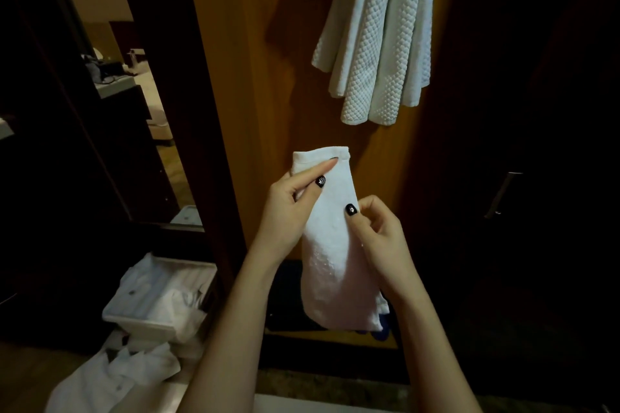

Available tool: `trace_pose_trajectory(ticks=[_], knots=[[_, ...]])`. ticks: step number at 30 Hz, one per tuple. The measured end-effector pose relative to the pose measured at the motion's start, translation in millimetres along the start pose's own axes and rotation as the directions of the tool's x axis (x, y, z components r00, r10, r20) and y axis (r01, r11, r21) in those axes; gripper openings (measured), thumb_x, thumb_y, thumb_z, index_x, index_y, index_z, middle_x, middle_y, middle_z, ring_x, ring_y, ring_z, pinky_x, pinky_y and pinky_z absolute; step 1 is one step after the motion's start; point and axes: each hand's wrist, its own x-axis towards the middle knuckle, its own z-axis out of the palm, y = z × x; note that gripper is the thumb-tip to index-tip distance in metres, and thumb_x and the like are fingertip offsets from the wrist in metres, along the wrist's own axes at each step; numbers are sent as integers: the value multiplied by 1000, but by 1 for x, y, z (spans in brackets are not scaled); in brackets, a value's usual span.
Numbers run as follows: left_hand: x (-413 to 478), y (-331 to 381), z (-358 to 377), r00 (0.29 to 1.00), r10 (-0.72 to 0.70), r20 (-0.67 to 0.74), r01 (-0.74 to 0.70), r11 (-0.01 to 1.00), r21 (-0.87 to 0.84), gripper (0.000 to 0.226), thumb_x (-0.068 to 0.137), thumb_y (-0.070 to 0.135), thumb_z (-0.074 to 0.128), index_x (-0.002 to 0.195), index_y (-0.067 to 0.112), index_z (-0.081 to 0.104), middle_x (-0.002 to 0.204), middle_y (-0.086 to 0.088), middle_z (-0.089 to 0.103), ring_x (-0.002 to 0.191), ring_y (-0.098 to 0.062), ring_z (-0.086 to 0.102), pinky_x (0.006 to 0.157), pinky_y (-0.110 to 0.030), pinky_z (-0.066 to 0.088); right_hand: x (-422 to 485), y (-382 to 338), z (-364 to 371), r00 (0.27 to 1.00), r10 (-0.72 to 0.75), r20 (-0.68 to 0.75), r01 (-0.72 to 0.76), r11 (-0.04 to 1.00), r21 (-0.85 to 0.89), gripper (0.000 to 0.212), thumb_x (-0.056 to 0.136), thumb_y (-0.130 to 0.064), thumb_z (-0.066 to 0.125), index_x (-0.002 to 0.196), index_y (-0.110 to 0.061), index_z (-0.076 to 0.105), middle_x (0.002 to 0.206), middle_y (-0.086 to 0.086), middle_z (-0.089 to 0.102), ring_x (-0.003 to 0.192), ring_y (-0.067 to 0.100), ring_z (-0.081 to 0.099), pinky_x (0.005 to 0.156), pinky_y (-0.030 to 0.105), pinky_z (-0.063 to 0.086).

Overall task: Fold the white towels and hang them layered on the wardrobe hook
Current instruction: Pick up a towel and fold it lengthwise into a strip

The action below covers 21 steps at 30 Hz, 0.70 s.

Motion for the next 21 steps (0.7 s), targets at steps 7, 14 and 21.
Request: trace_pose_trajectory(ticks=[7,14,21], knots=[[3,-6,3,1000,20,22,-25,974,223,49,97,-2,48,136,28,54,133,2,49,124,-7,49,98,-10,41,0,-11,8,999,-38,11,39,970,-238,29,93,-16,65,70,-1,55,63,13,52,61,12,47,59,30,37],[5,-4,0,994,81,-72,-62,970,237,42,99,8,52,131,33,57,121,10,52,113,2,52,93,-8,43,-3,-7,16,977,-166,-135,98,907,-408,22,95,-18,59,74,-14,50,56,-6,43,52,5,40,50,23,31],[3,2,-2,997,-11,-82,18,997,78,39,100,10,52,130,33,58,128,9,52,115,5,54,91,-11,47,-1,-8,14,994,19,-109,-43,976,-215,10,92,-23,65,94,-23,55,67,-2,64,57,16,58,54,32,46]])
